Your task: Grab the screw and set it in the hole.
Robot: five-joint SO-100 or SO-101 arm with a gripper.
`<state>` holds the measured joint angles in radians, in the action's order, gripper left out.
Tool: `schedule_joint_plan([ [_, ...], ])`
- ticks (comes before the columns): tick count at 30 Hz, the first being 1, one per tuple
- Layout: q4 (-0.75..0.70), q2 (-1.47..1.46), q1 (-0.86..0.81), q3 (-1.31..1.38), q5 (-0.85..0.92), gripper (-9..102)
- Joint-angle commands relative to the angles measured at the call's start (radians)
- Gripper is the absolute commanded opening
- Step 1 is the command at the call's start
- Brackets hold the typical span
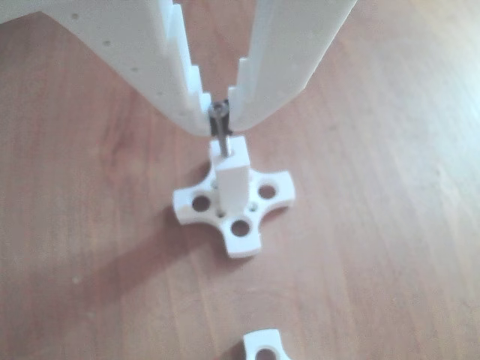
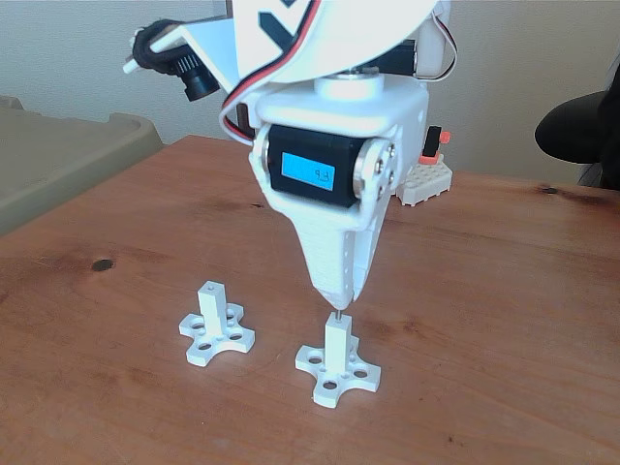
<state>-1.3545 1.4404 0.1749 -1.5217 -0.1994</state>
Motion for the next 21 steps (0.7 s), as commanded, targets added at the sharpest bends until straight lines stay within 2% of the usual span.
schedule_joint_plan([
  [1, 0.008, 0.087, 0.012, 0.025, 0.002, -4],
  [21, 0.021, 0.083, 0.014, 0.028, 0.000, -4],
])
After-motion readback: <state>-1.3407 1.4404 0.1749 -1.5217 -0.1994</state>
